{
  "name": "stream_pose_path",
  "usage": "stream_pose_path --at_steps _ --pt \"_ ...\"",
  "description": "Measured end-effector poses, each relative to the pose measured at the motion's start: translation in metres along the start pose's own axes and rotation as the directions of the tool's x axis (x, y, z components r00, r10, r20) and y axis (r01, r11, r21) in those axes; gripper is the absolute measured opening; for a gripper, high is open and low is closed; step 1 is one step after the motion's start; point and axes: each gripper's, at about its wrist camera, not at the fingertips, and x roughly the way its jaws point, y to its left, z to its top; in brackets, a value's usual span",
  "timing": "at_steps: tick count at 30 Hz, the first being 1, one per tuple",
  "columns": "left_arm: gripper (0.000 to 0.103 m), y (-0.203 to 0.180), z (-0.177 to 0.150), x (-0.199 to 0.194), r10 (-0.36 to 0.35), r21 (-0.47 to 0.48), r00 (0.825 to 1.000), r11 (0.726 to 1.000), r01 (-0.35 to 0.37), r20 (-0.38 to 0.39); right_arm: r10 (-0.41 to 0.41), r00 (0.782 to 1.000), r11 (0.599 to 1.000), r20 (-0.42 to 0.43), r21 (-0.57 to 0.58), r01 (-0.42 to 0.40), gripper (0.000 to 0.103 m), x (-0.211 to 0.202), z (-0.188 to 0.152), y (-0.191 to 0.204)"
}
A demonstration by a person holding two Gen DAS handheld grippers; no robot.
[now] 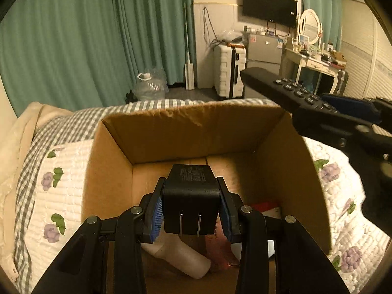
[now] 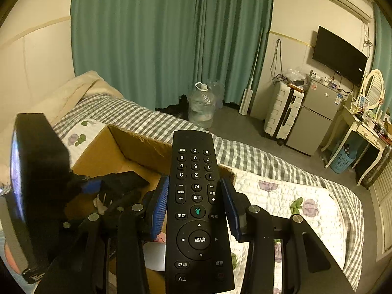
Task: Organize rigid objects
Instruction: 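Carry the black charger into the box and open the left tool while the right tool carries the remote, then lower the remote into the box and open the right tool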
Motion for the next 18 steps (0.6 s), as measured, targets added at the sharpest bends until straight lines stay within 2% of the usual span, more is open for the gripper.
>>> stream_pose_path --at_steps 5,9,11,13,18 --pt "0.04 -0.003 -0.005 0.009 -0.004 0.01 1.0 1.0 0.004 -0.025 -0.003 1.0 1.0 -0.014 -0.004 0.003 0.042 0.005 -0.002 0.0" --pt "0.042 0.0 -0.006 0.013 -0.036 -0.023 0.997 0.999 0.035 -0.067 -0.001 1.0 1.0 -0.015 0.006 0.001 0.042 0.005 -0.004 -0.002" --pt "0.044 -0.003 -0.006 0.003 -0.013 -0.003 1.0 1.0 0.013 -0.015 0.004 1.0 1.0 -0.015 0.009 -0.003 0.042 0.004 -0.004 -0.003" --pt "0.057 -0.004 -0.005 -0.007 0.028 0.024 0.999 0.999 -0.029 0.021 0.008 1.0 1.0 -0.011 0.009 -0.008 0.042 0.003 -0.004 -0.004" --pt "0.06 0.011 -0.002 -0.025 0.05 -0.009 0.997 0.999 -0.05 0.057 0.021 1.0 1.0 0.0 0.018 -0.021 0.042 0.004 -0.002 -0.007"
